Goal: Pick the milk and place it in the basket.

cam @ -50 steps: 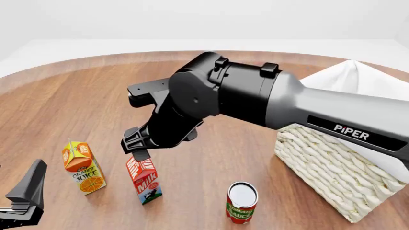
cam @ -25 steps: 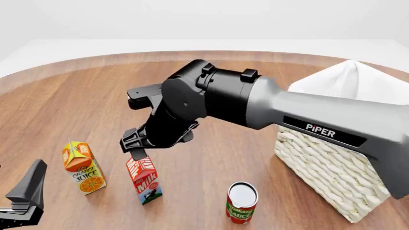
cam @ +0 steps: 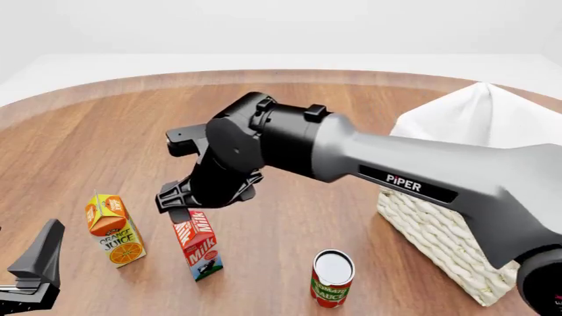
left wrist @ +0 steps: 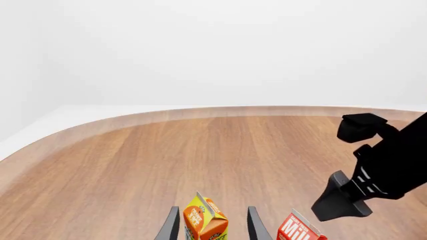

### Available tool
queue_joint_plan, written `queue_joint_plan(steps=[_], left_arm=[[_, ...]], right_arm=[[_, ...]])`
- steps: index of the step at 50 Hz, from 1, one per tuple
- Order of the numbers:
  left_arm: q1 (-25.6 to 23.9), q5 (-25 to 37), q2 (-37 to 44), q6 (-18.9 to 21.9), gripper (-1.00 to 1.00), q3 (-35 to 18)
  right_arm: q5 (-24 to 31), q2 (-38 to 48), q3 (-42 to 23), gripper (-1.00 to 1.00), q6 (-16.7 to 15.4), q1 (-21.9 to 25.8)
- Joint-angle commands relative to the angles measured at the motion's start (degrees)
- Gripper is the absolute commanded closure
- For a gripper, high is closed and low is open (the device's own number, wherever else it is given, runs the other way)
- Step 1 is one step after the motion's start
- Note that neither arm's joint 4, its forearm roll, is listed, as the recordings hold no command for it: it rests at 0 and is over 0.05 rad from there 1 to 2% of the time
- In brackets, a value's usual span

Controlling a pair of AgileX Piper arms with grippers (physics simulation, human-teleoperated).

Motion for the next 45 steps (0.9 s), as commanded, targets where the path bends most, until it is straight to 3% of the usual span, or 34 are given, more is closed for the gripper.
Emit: queue_joint_plan(steps=[1,45], left_arm=[[0.0,0.0,0.0,0.0,-1.00,0.0],[0.0,0.0,0.0,0.0,-1.00,0.0]], right_arm=[[-0.1,1.9,-1.4,-1.00,0.8,-0.8],[-3.2,6.8,-4.6,-1.00,1.8,-0.4]])
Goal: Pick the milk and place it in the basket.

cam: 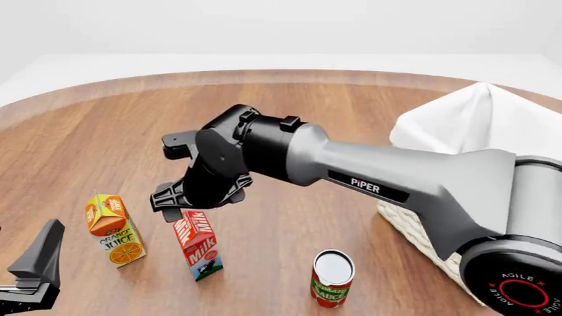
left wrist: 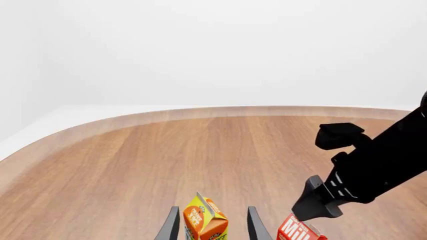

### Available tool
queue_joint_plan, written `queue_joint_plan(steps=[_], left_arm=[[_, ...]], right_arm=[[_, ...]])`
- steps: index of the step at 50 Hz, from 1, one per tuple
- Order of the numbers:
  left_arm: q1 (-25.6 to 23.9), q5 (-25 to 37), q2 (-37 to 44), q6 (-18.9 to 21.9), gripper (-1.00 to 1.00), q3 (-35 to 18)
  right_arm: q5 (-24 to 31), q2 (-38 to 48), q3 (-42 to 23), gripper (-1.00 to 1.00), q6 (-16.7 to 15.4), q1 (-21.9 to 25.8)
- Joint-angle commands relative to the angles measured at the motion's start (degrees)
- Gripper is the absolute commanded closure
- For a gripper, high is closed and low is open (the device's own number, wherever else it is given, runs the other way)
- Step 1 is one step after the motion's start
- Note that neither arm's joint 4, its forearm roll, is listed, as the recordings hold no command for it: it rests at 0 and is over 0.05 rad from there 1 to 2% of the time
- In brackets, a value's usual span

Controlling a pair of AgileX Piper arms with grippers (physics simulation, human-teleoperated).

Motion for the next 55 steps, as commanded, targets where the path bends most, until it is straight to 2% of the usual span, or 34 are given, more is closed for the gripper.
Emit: queue_joint_plan(steps=[1,55], left_arm=[[0.0,0.0,0.0,0.0,-1.00,0.0],[0.0,0.0,0.0,0.0,-1.00,0.0]], right_arm=[[-0.8,1.1,-0.7,-1.00,0.1,0.1],[-4.9,6.4,1.4,-1.00,2.2,1.0]])
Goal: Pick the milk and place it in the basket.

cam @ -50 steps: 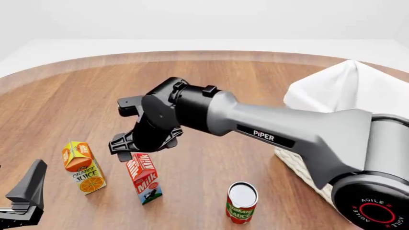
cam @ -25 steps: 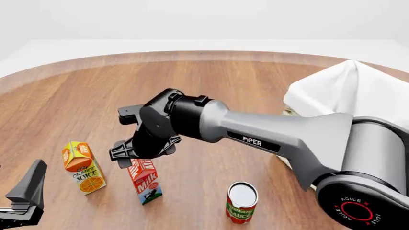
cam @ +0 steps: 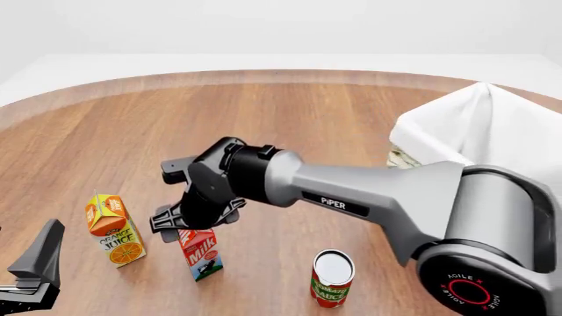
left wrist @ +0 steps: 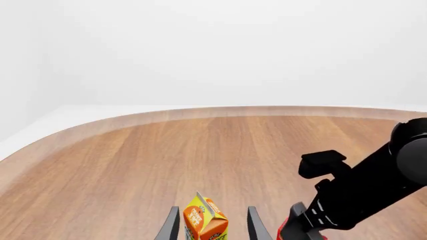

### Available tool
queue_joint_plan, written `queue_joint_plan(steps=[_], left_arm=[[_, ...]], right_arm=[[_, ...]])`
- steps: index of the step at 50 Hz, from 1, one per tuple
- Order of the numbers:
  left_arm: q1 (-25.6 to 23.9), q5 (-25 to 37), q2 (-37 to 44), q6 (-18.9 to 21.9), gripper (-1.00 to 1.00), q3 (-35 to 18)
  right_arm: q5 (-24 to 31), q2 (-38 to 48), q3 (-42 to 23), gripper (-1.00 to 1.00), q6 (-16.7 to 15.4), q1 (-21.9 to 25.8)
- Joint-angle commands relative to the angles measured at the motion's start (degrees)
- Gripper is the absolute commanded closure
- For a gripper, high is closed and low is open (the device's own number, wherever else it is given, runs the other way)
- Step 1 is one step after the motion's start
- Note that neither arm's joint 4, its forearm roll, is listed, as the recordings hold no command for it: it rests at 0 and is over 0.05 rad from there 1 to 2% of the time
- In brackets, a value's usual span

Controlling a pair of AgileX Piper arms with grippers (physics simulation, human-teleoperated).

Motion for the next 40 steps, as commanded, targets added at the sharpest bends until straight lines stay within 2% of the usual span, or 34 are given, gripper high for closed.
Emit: queue_joint_plan(steps=[1,10,40], left_arm=[[0.0,0.0,0.0,0.0,-1.00,0.0],[0.0,0.0,0.0,0.0,-1.00,0.0],[0.0,0.0,0.0,0.0,-1.00,0.0]], right_arm=[[-0.6,1.0,0.3,-1.00,0.1,0.0],[-0.3,1.8,0.1,-1.00,-0.5,-0.8],[-2.0,4.2,0.4,-1.00,1.0,0.2]])
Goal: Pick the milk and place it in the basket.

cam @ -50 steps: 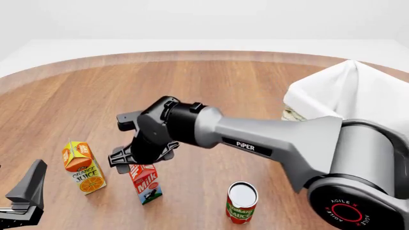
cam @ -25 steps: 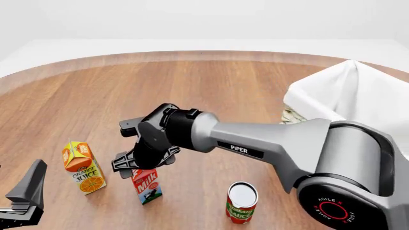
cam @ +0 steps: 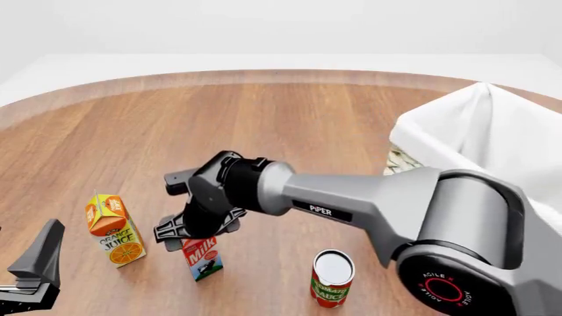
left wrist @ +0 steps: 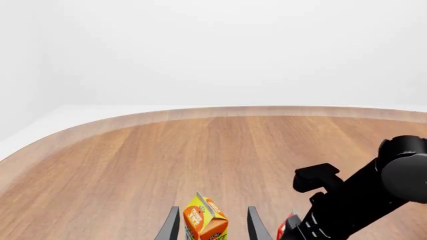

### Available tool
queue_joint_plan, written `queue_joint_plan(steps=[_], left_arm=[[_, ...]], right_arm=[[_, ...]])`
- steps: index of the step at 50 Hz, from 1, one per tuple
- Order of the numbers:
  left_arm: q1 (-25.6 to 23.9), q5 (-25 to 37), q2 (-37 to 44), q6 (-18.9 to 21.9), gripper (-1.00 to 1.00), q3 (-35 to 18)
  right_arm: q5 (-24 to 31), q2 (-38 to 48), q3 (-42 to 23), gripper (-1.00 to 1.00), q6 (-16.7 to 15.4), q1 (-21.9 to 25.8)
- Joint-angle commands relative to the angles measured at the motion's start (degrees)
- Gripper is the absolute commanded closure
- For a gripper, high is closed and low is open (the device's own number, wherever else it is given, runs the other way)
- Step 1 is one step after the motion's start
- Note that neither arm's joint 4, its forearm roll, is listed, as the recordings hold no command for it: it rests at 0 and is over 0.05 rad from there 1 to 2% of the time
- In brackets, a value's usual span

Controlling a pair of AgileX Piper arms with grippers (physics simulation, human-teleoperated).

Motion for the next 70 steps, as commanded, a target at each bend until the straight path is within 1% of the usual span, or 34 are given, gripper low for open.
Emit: queue_joint_plan(steps=[1,8,9,21,28,32,33,34,41,42,44,47,49,56,58,59,61,66,67,68,70], left_arm=[[0.0,0.0,0.0,0.0,-1.00,0.0],[0.0,0.0,0.0,0.0,-1.00,0.0],[0.0,0.0,0.0,0.0,-1.00,0.0],[0.0,0.0,0.0,0.0,-1.00,0.0],[0.0,0.0,0.0,0.0,-1.00,0.0],[0.0,0.0,0.0,0.0,-1.00,0.0],[0.0,0.0,0.0,0.0,-1.00,0.0],[0.0,0.0,0.0,0.0,-1.00,0.0],[0.0,0.0,0.0,0.0,-1.00,0.0],[0.0,0.0,0.0,0.0,-1.00,0.0],[0.0,0.0,0.0,0.0,-1.00,0.0],[0.0,0.0,0.0,0.0,-1.00,0.0],[0.0,0.0,0.0,0.0,-1.00,0.0],[0.0,0.0,0.0,0.0,-1.00,0.0],[0.0,0.0,0.0,0.0,-1.00,0.0],[0.0,0.0,0.0,0.0,-1.00,0.0],[0.0,0.0,0.0,0.0,-1.00,0.0],[0.0,0.0,0.0,0.0,-1.00,0.0],[0.0,0.0,0.0,0.0,-1.00,0.0],[0.0,0.0,0.0,0.0,-1.00,0.0],[0.0,0.0,0.0,0.0,-1.00,0.0]], right_arm=[[-0.6,1.3,0.0,-1.00,0.4,0.2],[-1.1,1.7,0.1,-1.00,0.7,0.6],[-1.3,1.6,0.3,1.00,0.9,0.6],[-1.6,0.2,1.5,1.00,0.6,0.6],[-1.0,-1.8,2.4,1.00,-0.4,-0.3],[0.1,-3.9,2.3,1.00,-1.8,-1.1],[0.7,-4.5,1.6,1.00,-2.8,-1.7],[0.9,-4.8,1.6,1.00,-2.4,-1.5],[2.1,-6.1,0.6,1.00,-4.2,-2.4],[2.6,-6.2,0.3,1.00,-5.0,-3.1],[2.8,-6.7,-0.1,1.00,-5.3,-3.2],[3.6,-7.5,-1.2,1.00,-6.8,-4.1],[3.8,-7.7,-1.4,1.00,-6.8,-4.1],[5.4,-9.7,-3.3,1.00,-9.5,-6.8],[5.7,-9.9,-3.6,1.00,-9.5,-6.9],[5.7,-10.6,-4.1,1.00,-10.8,-7.9],[6.0,-10.6,-4.3,1.00,-10.4,-7.6],[7.0,-12.1,-6.8,1.00,-12.7,-9.2],[7.1,-12.6,-7.5,1.00,-13.6,-9.9],[7.4,-12.7,-8.0,1.00,-13.4,-9.7],[7.5,-13.8,-9.1,1.00,-14.1,-10.9]])
